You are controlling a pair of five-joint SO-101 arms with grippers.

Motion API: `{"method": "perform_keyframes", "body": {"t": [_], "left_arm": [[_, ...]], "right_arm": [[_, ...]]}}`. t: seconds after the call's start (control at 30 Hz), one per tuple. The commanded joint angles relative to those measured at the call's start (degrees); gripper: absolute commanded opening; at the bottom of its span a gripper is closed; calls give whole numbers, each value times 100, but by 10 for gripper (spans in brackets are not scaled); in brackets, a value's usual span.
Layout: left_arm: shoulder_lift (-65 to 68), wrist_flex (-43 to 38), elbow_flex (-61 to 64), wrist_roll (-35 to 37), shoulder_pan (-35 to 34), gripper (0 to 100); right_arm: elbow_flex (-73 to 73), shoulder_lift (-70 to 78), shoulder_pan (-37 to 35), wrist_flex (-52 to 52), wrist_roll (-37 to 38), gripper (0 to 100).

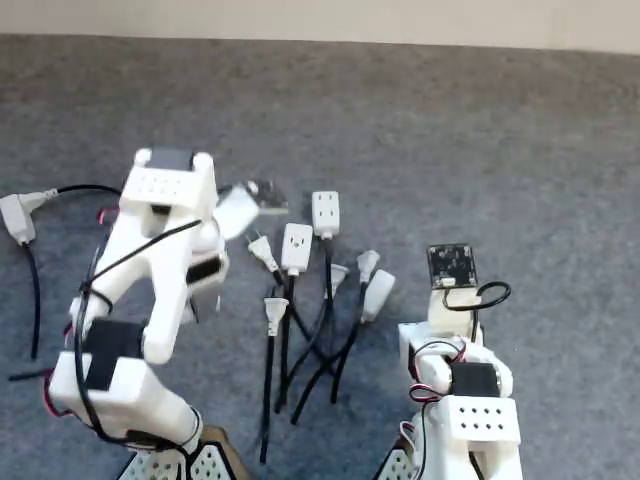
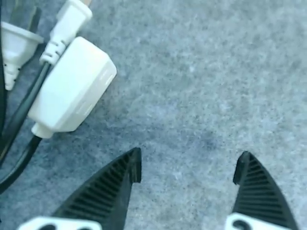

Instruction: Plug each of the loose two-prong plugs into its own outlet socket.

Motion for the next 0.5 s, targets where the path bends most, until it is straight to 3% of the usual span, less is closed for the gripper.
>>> {"method": "perform_keyframes", "body": {"t": [0.0,0.2,0.47], "left_arm": [[-514,-1213,1200,-88,-4,5],[-576,-3727,2949,-97,119,8],[-637,-3182,2958,-79,259,50]], "right_arm": [[-75,-75,-57,-127,-18,303],[-75,-75,-57,-127,-18,303],[-75,-75,-57,-136,-18,303]]}}
